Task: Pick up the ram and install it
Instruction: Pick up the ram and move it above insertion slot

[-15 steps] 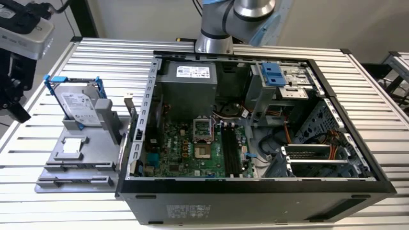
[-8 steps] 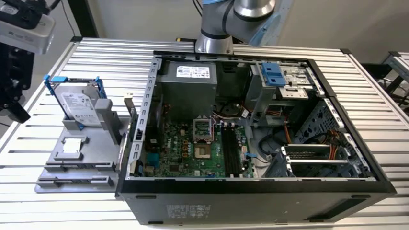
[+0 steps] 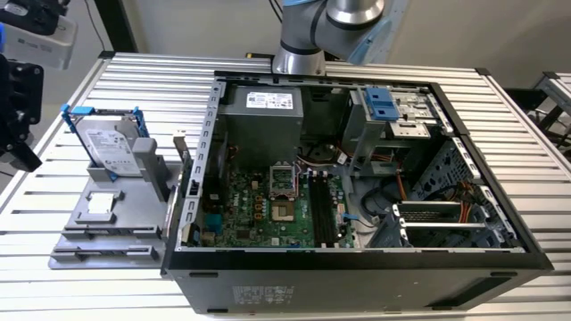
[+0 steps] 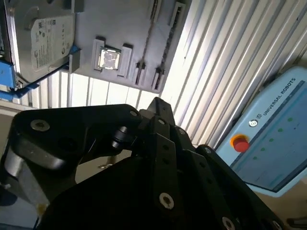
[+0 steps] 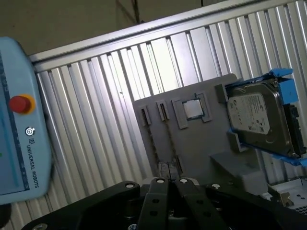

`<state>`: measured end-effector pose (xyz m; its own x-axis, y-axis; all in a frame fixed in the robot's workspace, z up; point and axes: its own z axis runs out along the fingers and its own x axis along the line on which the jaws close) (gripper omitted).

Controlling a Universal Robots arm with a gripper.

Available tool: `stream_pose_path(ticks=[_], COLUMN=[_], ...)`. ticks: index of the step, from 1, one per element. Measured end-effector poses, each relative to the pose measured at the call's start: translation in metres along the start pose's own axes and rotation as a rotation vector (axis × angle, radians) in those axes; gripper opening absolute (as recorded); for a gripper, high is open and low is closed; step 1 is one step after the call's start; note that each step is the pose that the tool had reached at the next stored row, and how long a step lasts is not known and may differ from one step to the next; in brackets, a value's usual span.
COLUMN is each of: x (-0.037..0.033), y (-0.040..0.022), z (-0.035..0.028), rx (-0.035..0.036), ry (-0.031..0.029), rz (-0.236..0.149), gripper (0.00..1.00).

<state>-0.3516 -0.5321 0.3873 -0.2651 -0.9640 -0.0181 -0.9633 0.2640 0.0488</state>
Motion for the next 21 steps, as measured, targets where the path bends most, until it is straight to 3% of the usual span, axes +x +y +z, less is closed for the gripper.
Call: stream_pose_path(ticks=[7, 14, 21], x=[0.0, 0.0, 0.0], y=[0.0, -0.0001, 0.0], z=[-0.0001, 0.0, 0.0], rx=[-0.0003, 0.0138, 0.0123], ry=[0.0049, 0.007, 0.0106], rz=[-0.107, -0.227, -0.316], gripper=[0.0, 0.0, 0.0])
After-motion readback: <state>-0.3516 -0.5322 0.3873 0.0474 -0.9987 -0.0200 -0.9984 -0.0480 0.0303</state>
